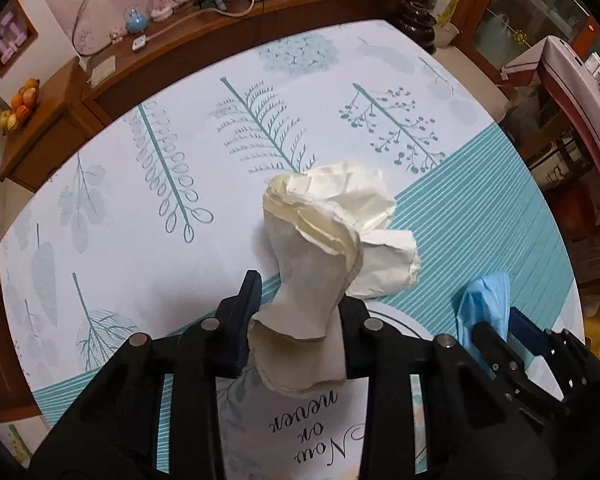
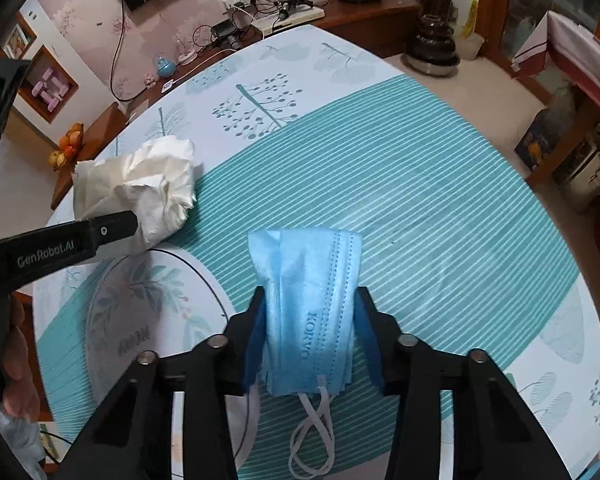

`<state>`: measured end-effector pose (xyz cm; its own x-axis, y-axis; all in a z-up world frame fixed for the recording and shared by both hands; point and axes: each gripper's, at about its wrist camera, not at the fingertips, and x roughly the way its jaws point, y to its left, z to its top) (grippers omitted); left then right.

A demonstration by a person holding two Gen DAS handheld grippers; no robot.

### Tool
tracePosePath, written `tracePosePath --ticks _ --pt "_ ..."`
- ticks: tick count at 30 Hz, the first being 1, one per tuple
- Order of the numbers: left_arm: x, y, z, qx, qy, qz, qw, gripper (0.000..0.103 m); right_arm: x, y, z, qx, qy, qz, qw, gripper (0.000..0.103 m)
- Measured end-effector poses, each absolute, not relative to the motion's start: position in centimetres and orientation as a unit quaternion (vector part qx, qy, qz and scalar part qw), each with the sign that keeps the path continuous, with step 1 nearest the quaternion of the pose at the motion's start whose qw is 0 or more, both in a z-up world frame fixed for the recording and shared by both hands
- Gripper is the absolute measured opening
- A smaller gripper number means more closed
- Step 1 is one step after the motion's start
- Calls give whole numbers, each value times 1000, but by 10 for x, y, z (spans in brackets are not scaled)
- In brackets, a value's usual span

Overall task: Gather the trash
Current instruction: 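Grasp the crumpled tissue with the left tool while the right tool grasps the blue mask, then lift the tissue and mask and carry both down over the bin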

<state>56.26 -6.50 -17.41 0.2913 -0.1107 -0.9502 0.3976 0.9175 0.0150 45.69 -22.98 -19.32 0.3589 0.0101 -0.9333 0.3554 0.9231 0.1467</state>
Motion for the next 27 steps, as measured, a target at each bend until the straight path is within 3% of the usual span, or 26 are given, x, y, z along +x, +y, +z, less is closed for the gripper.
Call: tracePosePath --ticks 3,5,17,27 --pt "558 -68 -172 141 565 -149 799 23 452 -232 -192 165 553 -100 810 19" --pt "551 -67 -167 140 559 -145 805 21 446 -235 -191 177 552 -92 809 13" --pt "464 -51 -108 123 535 -139 824 20 374 -259 -145 229 508 -79 827 10" --pt "342 -56 -60 98 518 -125 840 20 274 -270 -90 238 470 -36 849 10"
